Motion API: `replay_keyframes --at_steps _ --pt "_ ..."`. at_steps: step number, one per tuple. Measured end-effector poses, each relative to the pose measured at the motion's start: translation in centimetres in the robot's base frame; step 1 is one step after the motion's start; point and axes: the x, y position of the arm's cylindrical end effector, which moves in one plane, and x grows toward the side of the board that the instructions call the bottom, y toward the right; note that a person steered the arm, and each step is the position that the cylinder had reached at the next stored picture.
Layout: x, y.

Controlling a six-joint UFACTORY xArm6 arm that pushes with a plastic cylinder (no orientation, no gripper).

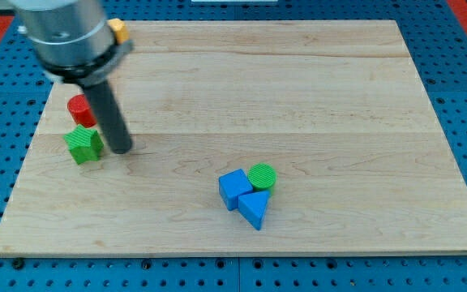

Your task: Move the green circle bottom to the green star

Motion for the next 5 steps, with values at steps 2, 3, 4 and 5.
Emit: replay_keyframes --at_steps 2,3,4,5 --pt "0.1 19.7" --pt "4.2 23.5" --pt "6.8 22.1" --pt "6.3 16.3"
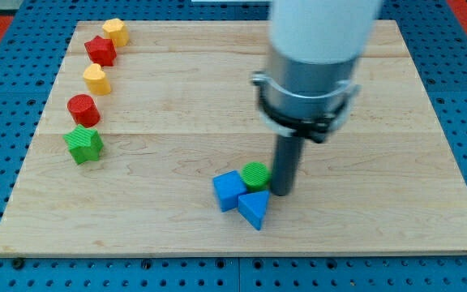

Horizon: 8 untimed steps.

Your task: Move the green circle bottom to the green star

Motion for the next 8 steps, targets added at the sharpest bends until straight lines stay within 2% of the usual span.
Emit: replay_keyframes --at_steps 1,3,4,5,6,7,8 --pt "-1.0 -5.5" --pt "-1.5 -5.9" --pt "-1.9 -12.5" --pt "-2.3 -10.9" --pt "-4.7 -10.3" --pt "-5.1 -13.5" --pt "-5.4 -12.5"
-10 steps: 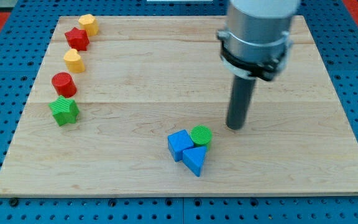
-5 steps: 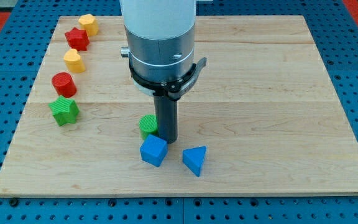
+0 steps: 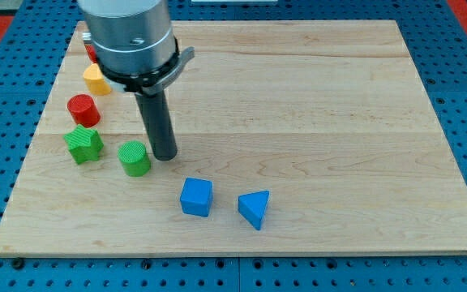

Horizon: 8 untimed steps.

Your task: Move the green circle bottom to the green star

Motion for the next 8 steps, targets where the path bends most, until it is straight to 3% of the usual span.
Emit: replay_keyframes --at_steps 2,3,4,5,7,8 --pt "2.3 0.0" --pt "-0.6 0.6" --pt "-0.2 -3.7" --pt "1.8 -7.7" --pt "5.5 -5.9" --pt "5.5 -7.8"
